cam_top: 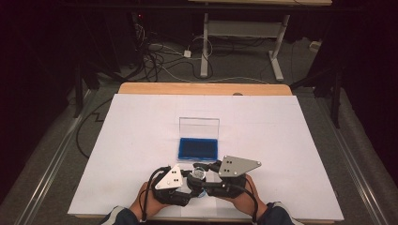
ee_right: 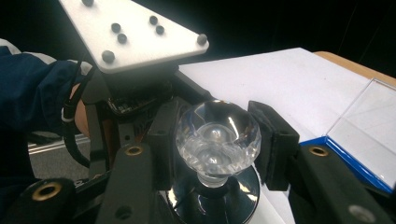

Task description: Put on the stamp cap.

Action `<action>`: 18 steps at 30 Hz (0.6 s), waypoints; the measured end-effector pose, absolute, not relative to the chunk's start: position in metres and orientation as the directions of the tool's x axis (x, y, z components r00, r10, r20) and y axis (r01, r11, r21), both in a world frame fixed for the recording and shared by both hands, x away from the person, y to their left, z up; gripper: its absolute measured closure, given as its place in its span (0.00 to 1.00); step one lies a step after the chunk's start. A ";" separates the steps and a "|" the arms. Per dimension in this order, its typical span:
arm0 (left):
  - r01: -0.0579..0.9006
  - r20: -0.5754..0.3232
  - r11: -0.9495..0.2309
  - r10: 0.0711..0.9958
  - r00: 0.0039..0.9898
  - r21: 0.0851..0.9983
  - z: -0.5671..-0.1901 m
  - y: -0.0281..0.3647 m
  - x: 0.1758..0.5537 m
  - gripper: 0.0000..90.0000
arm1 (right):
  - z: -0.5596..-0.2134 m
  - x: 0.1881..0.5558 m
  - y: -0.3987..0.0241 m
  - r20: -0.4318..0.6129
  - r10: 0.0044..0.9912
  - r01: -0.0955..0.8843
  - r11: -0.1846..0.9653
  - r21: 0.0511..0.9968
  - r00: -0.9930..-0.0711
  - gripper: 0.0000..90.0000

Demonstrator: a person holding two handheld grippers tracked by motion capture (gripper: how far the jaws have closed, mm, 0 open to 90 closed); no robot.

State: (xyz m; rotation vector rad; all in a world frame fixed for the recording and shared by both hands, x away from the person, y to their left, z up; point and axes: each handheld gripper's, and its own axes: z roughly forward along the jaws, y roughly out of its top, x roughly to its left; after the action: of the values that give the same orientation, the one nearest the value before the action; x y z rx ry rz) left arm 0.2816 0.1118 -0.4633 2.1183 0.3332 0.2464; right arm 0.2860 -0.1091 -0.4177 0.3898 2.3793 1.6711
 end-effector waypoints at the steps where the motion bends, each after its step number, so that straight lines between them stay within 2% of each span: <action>1: 0.142 0.042 -0.516 0.329 0.943 0.845 -0.464 0.112 0.282 0.40 | -0.418 0.286 -0.109 -0.015 0.332 0.099 0.323 0.941 -0.943 0.63; 18: 0.137 0.064 -0.546 0.334 0.940 0.826 -0.464 0.110 0.281 0.40 | -0.421 0.287 -0.107 -0.007 0.327 0.110 0.336 0.936 -0.945 0.63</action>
State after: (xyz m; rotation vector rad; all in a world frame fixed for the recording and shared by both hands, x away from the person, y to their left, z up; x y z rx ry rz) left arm 0.2815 0.1104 -0.4638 2.1514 0.3328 0.2652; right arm 0.2871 -0.1073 -0.4215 0.3984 2.4029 1.6596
